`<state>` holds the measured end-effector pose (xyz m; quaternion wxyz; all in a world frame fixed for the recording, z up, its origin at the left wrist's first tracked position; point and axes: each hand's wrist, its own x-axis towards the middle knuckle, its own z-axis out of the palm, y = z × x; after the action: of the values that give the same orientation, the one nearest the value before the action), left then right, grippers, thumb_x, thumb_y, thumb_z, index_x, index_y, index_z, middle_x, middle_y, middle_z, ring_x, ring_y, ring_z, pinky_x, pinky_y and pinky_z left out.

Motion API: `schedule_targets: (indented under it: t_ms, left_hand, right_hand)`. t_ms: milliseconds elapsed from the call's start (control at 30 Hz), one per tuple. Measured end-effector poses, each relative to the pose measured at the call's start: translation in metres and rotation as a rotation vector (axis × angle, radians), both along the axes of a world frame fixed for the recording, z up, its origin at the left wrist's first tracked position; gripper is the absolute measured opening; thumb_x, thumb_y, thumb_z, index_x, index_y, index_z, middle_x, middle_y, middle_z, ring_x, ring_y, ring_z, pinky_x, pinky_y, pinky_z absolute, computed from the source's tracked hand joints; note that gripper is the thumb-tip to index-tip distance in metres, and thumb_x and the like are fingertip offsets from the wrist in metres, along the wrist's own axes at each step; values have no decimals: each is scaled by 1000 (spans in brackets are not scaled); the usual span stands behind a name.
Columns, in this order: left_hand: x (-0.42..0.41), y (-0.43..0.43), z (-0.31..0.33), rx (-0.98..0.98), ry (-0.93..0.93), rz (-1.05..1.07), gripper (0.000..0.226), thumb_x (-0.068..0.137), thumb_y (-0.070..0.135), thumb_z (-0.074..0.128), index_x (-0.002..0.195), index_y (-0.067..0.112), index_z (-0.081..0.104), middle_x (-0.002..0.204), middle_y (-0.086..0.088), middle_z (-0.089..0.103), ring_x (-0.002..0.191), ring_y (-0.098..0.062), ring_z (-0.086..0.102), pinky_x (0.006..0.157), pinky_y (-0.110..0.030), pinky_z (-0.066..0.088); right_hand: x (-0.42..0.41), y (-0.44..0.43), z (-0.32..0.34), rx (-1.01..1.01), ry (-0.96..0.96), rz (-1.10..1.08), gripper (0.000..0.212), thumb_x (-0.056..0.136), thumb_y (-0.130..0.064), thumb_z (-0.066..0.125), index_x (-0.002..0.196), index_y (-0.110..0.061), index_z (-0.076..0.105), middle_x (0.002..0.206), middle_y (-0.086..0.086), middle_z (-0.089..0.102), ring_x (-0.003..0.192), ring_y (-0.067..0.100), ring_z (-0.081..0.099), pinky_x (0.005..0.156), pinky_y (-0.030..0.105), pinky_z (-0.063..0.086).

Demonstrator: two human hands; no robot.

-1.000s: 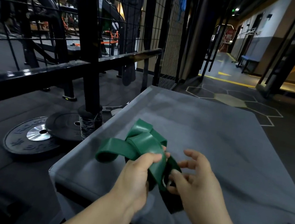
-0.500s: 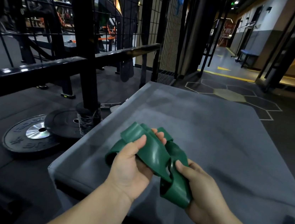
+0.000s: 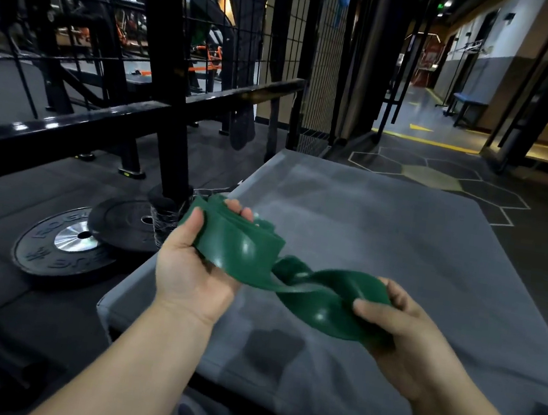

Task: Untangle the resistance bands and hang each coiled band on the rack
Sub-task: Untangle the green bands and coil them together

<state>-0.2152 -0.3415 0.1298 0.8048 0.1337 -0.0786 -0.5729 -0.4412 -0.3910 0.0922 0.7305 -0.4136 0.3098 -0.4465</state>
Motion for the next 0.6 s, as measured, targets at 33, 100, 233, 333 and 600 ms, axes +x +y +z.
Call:
schedule_targets:
  t_ms: [33, 100, 233, 333, 600]
  left_hand:
    - [3, 2, 1, -39, 2, 4, 30, 76, 27, 56, 86, 4, 73, 82, -4, 70, 72, -20, 70, 80, -39, 58]
    - [8, 6, 3, -99, 12, -5, 29, 72, 27, 56, 78, 5, 73, 74, 0, 68, 65, -17, 67, 72, -38, 60]
    - [12, 11, -5, -193, -1, -124, 26, 74, 25, 57, 85, 5, 70, 66, 3, 65, 60, -15, 64, 68, -31, 57]
    - [9, 10, -10, -265, -41, -340, 36, 89, 27, 51, 106, -1, 65, 80, -6, 70, 78, -24, 67, 86, -38, 51]
    - [-14, 18, -14, -325, -271, -573, 40, 96, 34, 48, 121, 2, 52, 89, -7, 67, 86, -23, 63, 93, -39, 41]
  right_hand:
    - [-2, -4, -3, 51, -44, -16, 99, 18, -25, 98, 106, 0, 59, 92, 20, 63, 75, 28, 65, 64, 32, 57]
    - [-3, -7, -9, 162, -145, -16, 111, 19, -18, 94, 122, 1, 56, 106, 23, 60, 82, 31, 64, 68, 34, 58]
    - [5, 3, -15, 243, -143, 129, 88, 17, -8, 85, 101, 1, 60, 90, 21, 61, 67, 30, 64, 59, 36, 59]
    - [14, 13, -21, 245, 9, 276, 83, 17, -22, 92, 95, -6, 70, 81, 16, 62, 62, 27, 62, 55, 33, 54]
    - [35, 24, -24, 47, 472, 396, 64, 58, -16, 84, 117, 1, 66, 122, 27, 63, 119, 42, 57, 107, 55, 40]
